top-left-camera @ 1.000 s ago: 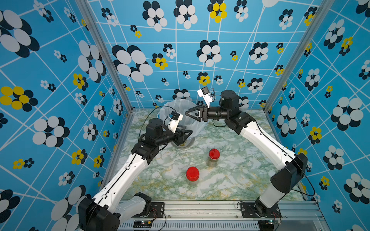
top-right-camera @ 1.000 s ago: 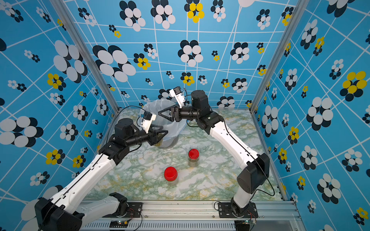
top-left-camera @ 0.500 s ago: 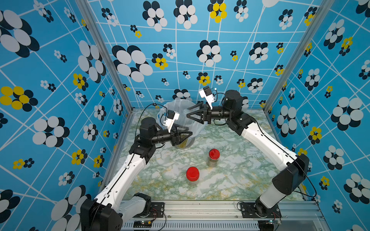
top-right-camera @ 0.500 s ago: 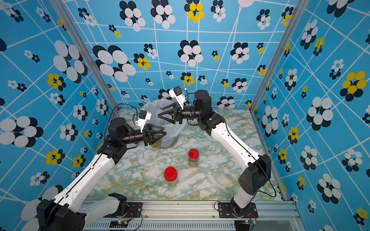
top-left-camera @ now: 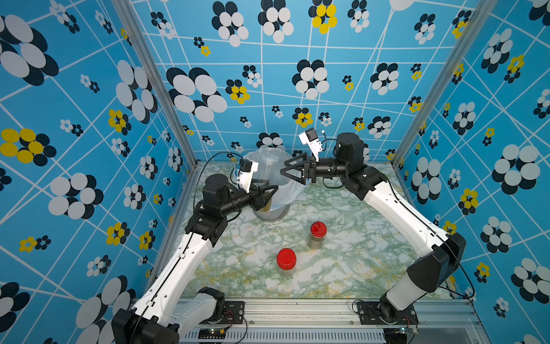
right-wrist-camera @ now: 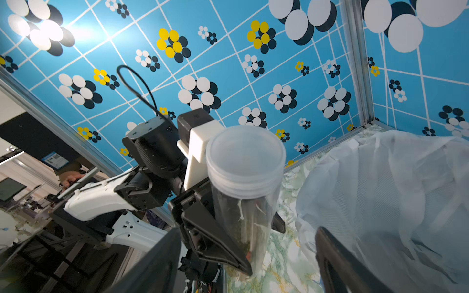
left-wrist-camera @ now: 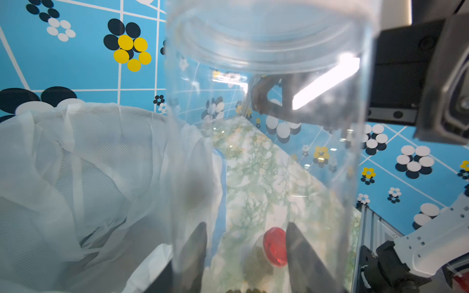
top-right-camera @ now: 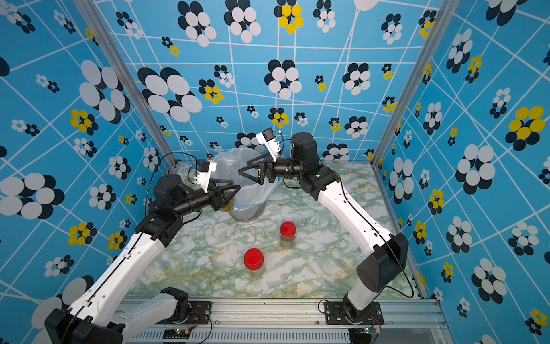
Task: Empty moldy mung beans from jars
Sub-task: Unscrew the lid from the jar.
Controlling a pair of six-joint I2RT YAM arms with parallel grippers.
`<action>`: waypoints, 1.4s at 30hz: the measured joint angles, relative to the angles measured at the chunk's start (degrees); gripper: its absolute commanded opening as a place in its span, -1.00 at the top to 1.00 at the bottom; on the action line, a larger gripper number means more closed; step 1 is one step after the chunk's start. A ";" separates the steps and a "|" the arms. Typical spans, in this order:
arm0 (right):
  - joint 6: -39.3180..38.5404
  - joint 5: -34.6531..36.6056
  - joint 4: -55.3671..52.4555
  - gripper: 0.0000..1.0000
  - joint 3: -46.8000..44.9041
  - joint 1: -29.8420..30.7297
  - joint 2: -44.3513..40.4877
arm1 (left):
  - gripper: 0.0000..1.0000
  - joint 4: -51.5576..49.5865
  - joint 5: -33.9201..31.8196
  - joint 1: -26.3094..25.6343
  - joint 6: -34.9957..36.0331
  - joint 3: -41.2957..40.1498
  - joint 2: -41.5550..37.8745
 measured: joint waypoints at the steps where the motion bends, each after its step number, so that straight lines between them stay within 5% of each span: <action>1: 1.05 0.81 -0.87 -0.71 0.72 0.00 0.09 | 0.66 -1.03 -1.40 -1.14 1.14 0.28 0.00; 6: 2.69 3.54 -7.06 -0.66 7.67 -0.07 0.50 | 0.67 -5.97 -7.21 -5.90 6.40 1.25 0.02; 23: -0.31 4.87 -20.98 -0.59 14.95 0.98 6.47 | 0.67 -8.11 -11.91 -6.51 8.72 1.60 0.28; 36: -2.71 4.11 -22.45 0.18 15.93 1.46 6.67 | 0.67 -8.26 -12.02 -6.97 8.90 1.68 0.87; 42: -3.58 3.50 -23.96 0.38 17.86 1.42 7.80 | 0.68 -8.24 -12.59 -6.99 8.94 1.70 0.87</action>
